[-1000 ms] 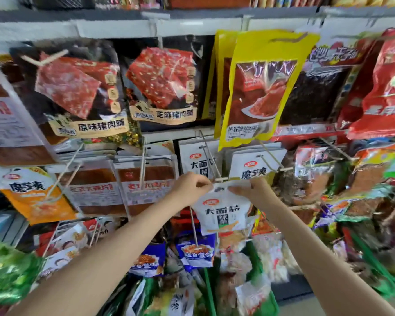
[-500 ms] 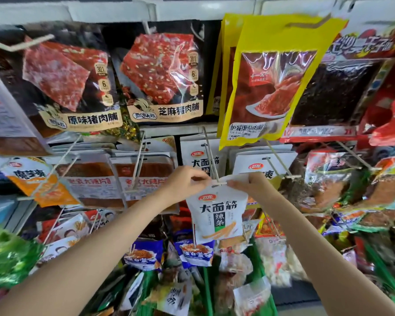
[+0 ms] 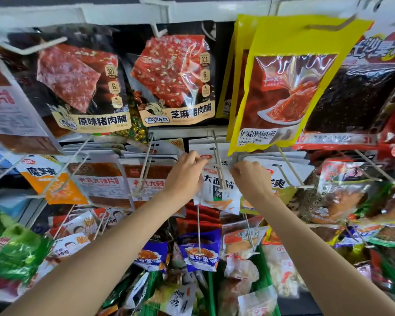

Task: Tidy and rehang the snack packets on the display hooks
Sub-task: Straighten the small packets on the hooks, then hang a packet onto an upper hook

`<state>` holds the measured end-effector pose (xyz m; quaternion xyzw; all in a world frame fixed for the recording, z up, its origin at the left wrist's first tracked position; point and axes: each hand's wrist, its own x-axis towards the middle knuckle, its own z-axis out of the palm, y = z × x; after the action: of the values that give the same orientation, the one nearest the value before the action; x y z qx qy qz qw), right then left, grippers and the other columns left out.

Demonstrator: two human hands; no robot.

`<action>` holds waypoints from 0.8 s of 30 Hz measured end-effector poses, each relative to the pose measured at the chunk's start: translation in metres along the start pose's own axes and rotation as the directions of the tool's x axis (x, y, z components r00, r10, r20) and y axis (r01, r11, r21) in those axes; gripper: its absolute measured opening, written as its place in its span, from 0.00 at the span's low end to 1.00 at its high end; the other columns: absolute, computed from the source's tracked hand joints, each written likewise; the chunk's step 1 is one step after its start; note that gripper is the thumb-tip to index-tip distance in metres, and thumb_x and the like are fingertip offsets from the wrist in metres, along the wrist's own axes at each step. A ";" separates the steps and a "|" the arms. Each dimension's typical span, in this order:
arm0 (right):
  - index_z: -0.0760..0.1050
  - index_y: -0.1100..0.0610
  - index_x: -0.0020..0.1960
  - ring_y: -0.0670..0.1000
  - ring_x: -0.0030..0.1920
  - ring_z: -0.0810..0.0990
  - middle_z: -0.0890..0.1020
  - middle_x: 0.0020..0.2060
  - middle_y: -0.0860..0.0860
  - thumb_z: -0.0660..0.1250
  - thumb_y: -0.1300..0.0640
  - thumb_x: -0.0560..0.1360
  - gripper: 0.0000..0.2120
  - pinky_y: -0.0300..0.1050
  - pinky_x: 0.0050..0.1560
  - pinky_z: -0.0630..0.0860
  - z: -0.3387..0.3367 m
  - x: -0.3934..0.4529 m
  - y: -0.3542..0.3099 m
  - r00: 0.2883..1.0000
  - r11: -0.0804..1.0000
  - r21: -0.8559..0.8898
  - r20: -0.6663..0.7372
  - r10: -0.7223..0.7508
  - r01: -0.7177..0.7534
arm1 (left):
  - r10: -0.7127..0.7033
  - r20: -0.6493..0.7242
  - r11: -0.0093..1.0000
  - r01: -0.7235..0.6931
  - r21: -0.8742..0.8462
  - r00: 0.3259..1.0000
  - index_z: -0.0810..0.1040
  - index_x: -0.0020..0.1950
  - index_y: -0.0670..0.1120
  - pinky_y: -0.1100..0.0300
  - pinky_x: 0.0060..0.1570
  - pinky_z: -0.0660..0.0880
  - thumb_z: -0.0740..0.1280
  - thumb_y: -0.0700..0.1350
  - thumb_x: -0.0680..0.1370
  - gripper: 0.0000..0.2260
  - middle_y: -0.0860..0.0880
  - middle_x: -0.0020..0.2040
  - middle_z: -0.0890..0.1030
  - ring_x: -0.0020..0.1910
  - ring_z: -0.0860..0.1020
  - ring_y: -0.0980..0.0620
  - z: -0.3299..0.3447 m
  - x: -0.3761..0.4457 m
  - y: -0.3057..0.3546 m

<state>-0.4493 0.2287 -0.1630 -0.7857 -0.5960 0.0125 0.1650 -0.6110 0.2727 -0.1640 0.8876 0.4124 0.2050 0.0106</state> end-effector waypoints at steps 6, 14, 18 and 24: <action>0.78 0.57 0.56 0.60 0.46 0.81 0.83 0.48 0.58 0.57 0.64 0.76 0.14 0.53 0.45 0.79 -0.018 -0.002 -0.018 0.998 0.966 0.251 -0.048 -0.047 0.058 | 0.044 -0.032 0.997 -0.046 -0.062 0.999 0.75 0.62 0.42 0.57 0.59 0.68 0.62 0.35 0.74 0.16 0.45 0.58 0.73 0.61 0.70 0.47 -0.017 -0.025 -0.016; 0.81 0.59 0.46 0.56 0.40 0.82 0.84 0.40 0.56 0.58 0.65 0.75 0.12 0.51 0.41 0.77 -0.068 -0.026 -0.103 0.926 0.856 0.362 -0.217 -0.308 0.370 | -0.097 -0.316 0.956 0.001 -0.292 0.944 0.76 0.56 0.42 0.63 0.50 0.69 0.62 0.34 0.74 0.13 0.46 0.55 0.72 0.55 0.72 0.51 -0.079 -0.046 -0.028; 0.77 0.59 0.57 0.50 0.47 0.80 0.81 0.49 0.51 0.61 0.64 0.75 0.13 0.34 0.45 0.71 -0.077 -0.024 -0.164 0.904 0.757 0.498 -0.169 -0.393 0.423 | -0.161 -0.416 0.955 0.034 -0.295 0.895 0.75 0.57 0.41 0.66 0.51 0.68 0.62 0.33 0.74 0.13 0.49 0.53 0.70 0.54 0.72 0.51 -0.118 -0.059 -0.058; 0.58 0.59 0.71 0.55 0.64 0.71 0.70 0.65 0.56 0.68 0.55 0.73 0.31 0.50 0.64 0.70 -0.076 0.012 -0.239 0.968 0.672 0.696 -0.172 -0.185 0.252 | -0.331 -0.470 0.924 0.181 -0.336 0.818 0.75 0.55 0.43 0.70 0.44 0.64 0.62 0.34 0.75 0.10 0.49 0.52 0.69 0.48 0.72 0.52 -0.174 -0.083 -0.125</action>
<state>-0.6519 0.2775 -0.0233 -0.5833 -0.6262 0.1881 0.4819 -0.8147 0.2679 -0.0578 0.7247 0.4835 0.4883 0.0506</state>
